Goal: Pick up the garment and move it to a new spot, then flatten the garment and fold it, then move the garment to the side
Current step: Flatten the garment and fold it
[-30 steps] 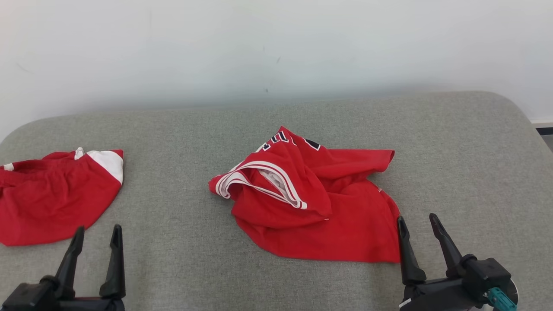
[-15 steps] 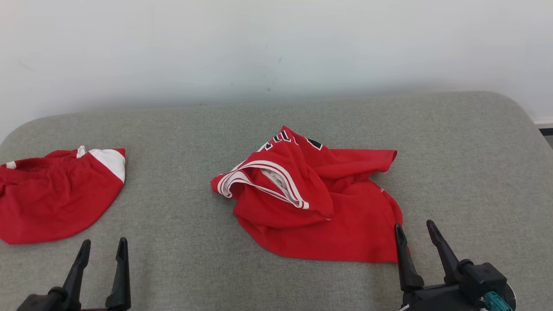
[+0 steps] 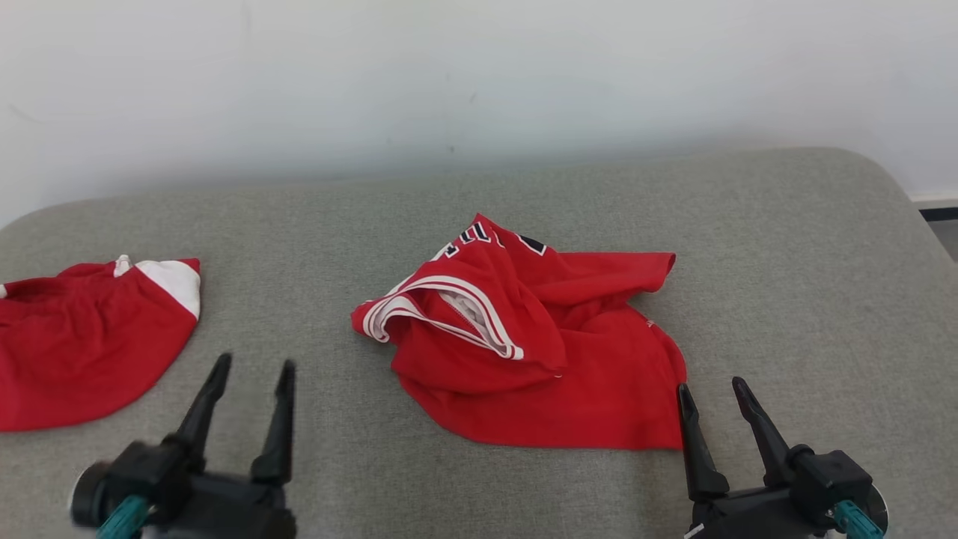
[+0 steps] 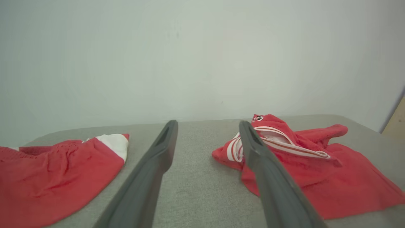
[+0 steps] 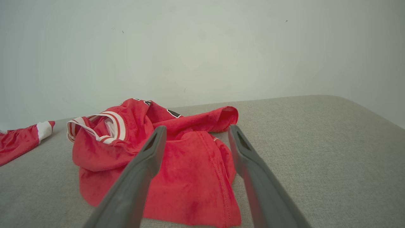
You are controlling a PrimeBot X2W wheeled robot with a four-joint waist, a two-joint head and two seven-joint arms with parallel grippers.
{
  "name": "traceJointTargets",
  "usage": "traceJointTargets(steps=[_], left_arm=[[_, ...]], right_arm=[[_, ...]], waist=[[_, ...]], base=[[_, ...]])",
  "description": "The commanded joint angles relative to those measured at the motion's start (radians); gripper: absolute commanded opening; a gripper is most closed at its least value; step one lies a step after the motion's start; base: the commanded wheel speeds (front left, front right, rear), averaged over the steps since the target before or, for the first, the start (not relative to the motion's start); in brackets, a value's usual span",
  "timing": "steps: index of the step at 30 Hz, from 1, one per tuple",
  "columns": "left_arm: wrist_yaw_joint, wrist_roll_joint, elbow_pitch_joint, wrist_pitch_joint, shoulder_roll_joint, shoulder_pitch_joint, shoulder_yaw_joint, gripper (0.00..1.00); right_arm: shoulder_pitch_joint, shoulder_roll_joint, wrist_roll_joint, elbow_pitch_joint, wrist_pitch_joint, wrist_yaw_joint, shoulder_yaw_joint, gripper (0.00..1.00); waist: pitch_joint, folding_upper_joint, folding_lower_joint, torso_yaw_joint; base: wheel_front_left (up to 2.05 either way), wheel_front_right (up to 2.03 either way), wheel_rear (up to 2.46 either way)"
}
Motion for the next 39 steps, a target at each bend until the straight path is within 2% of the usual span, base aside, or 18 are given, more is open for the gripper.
traceJointTargets(steps=[1,11,21,29,34,35,36,39], left_arm=[[-0.004,0.006,0.006,-0.001,0.002,-0.025,-0.012,1.00],[-0.006,-0.028,0.097,0.020,0.046,-0.299,-0.283,1.00],[-0.006,-0.095,0.202,0.071,0.106,-0.413,-0.515,1.00],[-0.006,-0.107,0.319,0.095,0.152,-0.472,-0.622,1.00],[-0.006,-0.124,0.411,0.118,0.149,-0.504,-0.660,1.00],[-0.006,-0.131,0.425,0.116,0.148,-0.512,-0.664,0.44],[-0.006,-0.138,0.438,0.115,0.146,-0.517,-0.669,0.00],[-0.006,-0.154,0.475,0.106,0.138,-0.525,-0.682,0.00]], right_arm=[[-0.009,0.000,0.002,-0.001,0.001,-0.003,0.001,1.00],[-0.043,0.000,0.023,0.006,-0.007,-0.003,0.015,1.00],[-0.062,0.000,0.051,0.017,-0.012,-0.003,0.017,1.00],[-0.074,0.000,0.060,0.001,-0.012,-0.003,0.021,1.00],[-0.073,0.000,0.064,-0.006,-0.011,-0.003,0.015,1.00],[-0.071,0.000,0.064,-0.008,-0.011,-0.003,0.014,1.00],[-0.069,0.000,0.064,-0.009,-0.011,-0.003,0.013,1.00],[-0.066,0.000,0.062,-0.010,-0.011,-0.003,0.006,1.00]], waist=[[0.008,0.0000,0.0000,-0.011],[0.065,0.0000,0.0000,-0.098],[0.105,0.0000,0.0000,-0.182],[0.129,0.0000,0.0000,-0.222],[0.142,0.0000,0.0000,-0.238],[0.143,0.0000,0.0000,-0.239],[0.144,0.0000,0.0000,-0.240],[0.142,0.0000,0.0000,-0.237]], base=[[0.00,0.00,0.00],[0.00,0.00,0.00],[0.00,0.00,0.00],[0.00,0.00,0.00],[0.00,0.00,0.00],[0.00,0.00,0.00],[0.00,0.00,0.00],[0.00,0.00,0.00]])
